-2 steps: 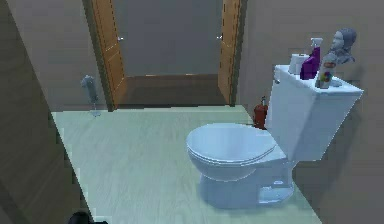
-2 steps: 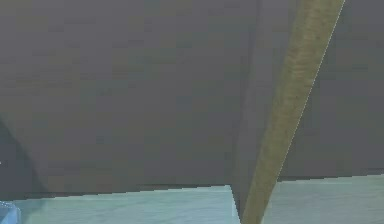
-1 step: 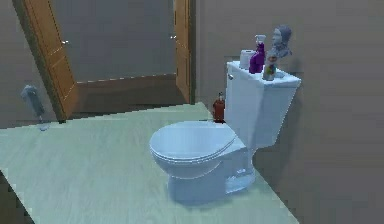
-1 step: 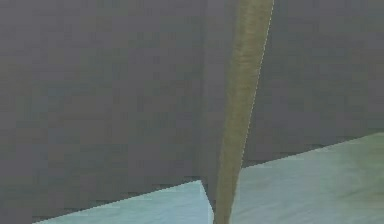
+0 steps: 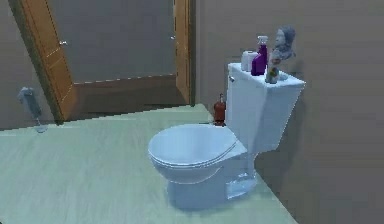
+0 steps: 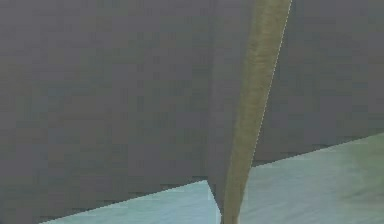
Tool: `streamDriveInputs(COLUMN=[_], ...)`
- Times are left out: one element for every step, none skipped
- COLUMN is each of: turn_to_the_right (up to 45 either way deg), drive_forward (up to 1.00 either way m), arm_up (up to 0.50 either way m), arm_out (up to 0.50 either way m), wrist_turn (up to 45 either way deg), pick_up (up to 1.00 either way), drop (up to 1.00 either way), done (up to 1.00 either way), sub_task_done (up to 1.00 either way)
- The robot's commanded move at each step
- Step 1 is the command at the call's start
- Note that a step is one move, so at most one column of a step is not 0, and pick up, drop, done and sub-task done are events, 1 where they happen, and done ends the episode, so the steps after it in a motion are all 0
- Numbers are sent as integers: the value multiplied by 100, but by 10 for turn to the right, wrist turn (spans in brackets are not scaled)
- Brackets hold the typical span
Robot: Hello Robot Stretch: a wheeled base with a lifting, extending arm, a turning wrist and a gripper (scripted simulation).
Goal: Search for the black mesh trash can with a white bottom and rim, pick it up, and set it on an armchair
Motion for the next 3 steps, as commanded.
streamDriveInputs(turn_to_the_right=[-180, 0, -450], drive_forward=[0, 70, 0], arm_up=[0, 0, 0], arm_out=[0, 0, 0], wrist_turn=[0, 0, 0], pick_up=[0, 0, 0], drop=[0, 0, 0], done=[0, 0, 0], sub_task_done=[0, 0, 0])
